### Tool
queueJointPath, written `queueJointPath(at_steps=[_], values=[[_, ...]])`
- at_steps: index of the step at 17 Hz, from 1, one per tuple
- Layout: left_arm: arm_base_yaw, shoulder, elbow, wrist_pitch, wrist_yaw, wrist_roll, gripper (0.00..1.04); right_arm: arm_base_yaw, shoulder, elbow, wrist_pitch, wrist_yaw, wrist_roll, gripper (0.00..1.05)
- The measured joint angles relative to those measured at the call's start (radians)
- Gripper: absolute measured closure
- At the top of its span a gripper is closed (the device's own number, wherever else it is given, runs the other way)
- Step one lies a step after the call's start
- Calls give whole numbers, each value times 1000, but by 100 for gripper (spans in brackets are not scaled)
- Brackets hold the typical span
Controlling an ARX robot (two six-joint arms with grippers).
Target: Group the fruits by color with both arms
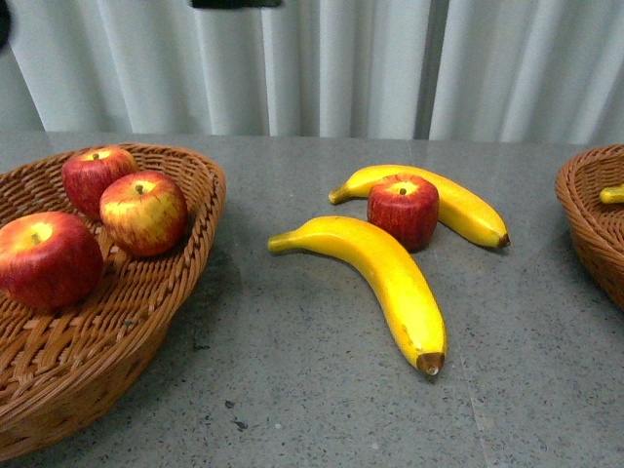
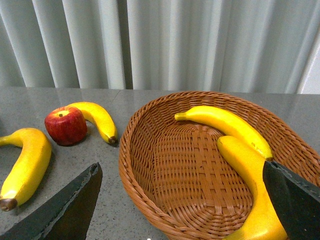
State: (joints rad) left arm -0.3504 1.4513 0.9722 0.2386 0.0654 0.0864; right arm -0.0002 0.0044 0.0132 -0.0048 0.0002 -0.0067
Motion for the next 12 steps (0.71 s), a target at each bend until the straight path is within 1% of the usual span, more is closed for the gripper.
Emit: queueJointPath(at_steps=[3, 6, 8, 12], values=[[-39, 207, 106, -18, 47, 53, 7, 0, 0, 0, 0, 0, 0, 7], [-43, 265, 124, -19, 71, 72, 7, 0, 0, 0, 0, 0, 0, 7], [-52, 348, 151, -16, 109, 101, 7, 0, 0, 0, 0, 0, 0, 7], [-71, 439, 225, -16, 127, 162, 7, 0, 0, 0, 0, 0, 0, 7]])
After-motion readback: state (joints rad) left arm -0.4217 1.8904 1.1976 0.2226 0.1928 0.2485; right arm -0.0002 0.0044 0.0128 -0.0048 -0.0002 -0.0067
